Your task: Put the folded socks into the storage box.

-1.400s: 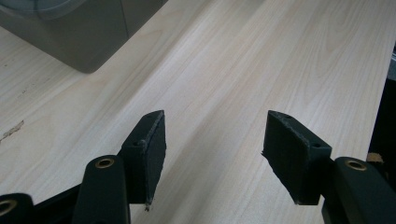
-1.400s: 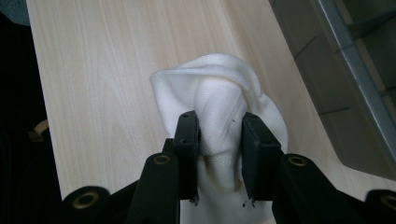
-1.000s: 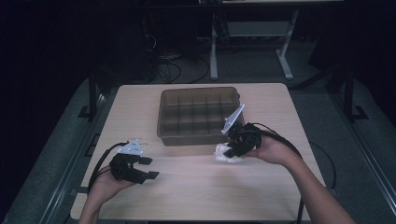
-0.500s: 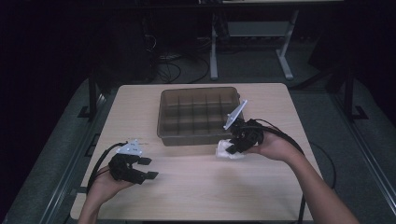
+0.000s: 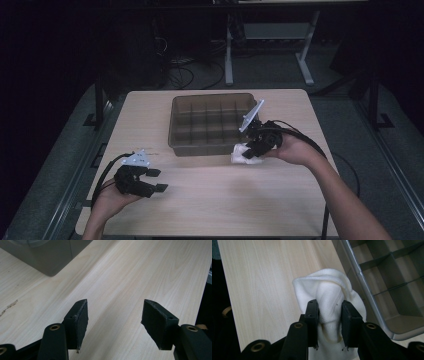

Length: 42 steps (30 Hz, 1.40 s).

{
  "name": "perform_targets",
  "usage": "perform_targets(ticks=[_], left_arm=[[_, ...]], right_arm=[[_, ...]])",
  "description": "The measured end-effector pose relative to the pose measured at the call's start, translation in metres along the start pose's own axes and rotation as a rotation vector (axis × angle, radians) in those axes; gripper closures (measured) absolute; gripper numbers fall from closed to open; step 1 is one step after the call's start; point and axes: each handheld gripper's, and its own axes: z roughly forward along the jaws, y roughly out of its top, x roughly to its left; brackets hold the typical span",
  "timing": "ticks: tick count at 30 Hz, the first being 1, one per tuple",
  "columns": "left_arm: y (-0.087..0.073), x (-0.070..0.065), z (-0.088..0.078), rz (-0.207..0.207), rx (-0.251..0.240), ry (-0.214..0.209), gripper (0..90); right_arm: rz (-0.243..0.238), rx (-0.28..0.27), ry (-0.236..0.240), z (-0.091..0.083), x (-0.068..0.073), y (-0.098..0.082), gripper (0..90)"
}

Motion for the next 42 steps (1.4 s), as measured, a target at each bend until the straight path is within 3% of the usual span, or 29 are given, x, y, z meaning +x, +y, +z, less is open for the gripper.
perform_targets(ticks=[23,42], left_arm=[[-0.007,0.007,-0.001,-0.03,-0.006,0.013,37.2],[-0.011,0.015,-0.002,-0.053,-0.01,0.021,37.0]], right_arm=[[0.009,-0.003,-0.014,-0.021,-0.03,0.016,69.7],[0.015,0.029,-0.014,-0.009,-0.072,0.025,69.7]])
